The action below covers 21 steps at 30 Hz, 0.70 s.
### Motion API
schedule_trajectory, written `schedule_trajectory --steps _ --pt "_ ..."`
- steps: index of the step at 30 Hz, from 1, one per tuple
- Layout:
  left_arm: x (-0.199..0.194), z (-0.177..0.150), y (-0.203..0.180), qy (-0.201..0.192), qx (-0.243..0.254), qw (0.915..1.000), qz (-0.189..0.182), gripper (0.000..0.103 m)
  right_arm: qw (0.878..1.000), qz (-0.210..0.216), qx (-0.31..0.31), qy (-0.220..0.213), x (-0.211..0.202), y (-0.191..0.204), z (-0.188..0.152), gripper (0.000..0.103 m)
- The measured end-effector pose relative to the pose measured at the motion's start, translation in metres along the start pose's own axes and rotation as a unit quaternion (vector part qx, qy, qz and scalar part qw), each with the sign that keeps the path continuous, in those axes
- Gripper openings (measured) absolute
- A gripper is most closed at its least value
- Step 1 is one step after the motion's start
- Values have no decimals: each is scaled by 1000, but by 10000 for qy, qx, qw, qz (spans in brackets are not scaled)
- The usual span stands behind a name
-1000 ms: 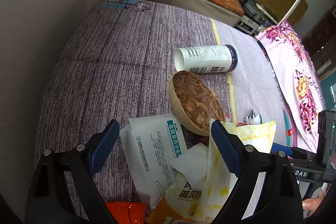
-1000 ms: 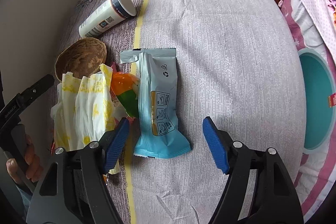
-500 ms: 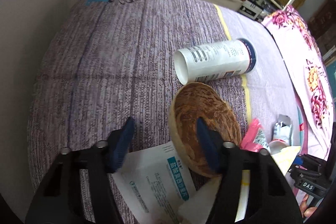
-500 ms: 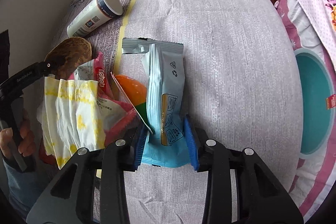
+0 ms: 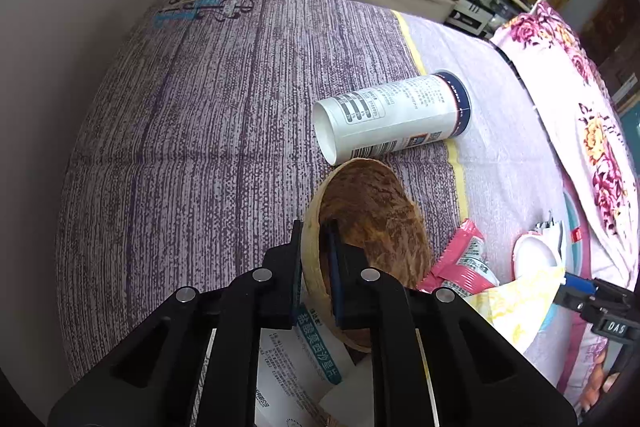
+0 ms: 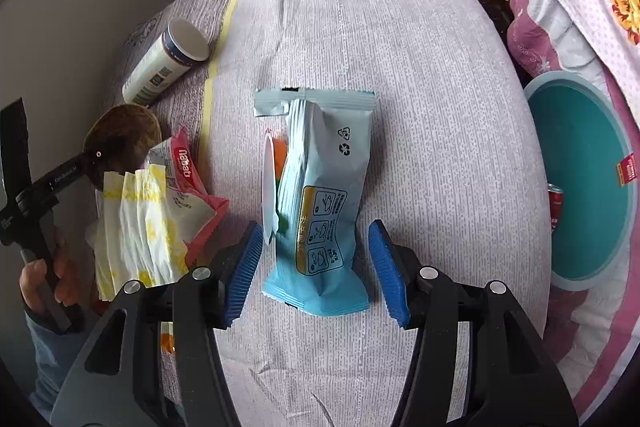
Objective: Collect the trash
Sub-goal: 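Lift and carry the shell and wrapper over the teal bin with both grippers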
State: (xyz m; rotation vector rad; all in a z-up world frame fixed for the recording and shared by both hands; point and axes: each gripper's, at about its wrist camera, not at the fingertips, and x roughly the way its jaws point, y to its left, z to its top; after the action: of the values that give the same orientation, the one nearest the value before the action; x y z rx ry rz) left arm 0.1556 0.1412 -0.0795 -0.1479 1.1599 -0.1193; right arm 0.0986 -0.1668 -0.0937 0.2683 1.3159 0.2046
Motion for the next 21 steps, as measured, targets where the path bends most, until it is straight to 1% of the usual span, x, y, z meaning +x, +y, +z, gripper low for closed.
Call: schedule_trajectory --steps 5,7,10,11,12,14,16,18,19,20,21 --pt "0 0 3 16 -54 10000 -43 12 9992 83 331 -211 -3 -8 21 53" --pt "0 3 1 18 -9 10000 -26 12 9990 -8 394 -208 3 -10 28 53" --pt "3 5 0 51 5 10000 18 15 9992 -2 389 -124 14 -10 35 52" --pt "5 5 0 73 5 10000 38 16 9992 -15 386 -89 18 -8 36 48" --pt "8 4 1 117 4 9999 53 17 9993 -10 384 -29 22 -8 36 39" --pt "11 3 2 186 -8 9998 58 26 9993 -6 371 23 27 -8 34 35" --pt "13 1 3 170 -30 9998 56 27 9994 1 353 -23 27 -7 32 29" --pt "12 1 5 140 -106 9998 26 24 9990 61 437 -104 22 -10 31 29" --pt "9 1 6 86 -132 9999 15 18 9987 56 474 -185 17 -12 30 29" --pt "6 0 6 37 -151 9999 -15 15 9983 58 519 -262 12 -15 30 28" --pt "3 0 6 -19 -162 9999 -20 14 9978 69 573 -325 8 -19 30 28"
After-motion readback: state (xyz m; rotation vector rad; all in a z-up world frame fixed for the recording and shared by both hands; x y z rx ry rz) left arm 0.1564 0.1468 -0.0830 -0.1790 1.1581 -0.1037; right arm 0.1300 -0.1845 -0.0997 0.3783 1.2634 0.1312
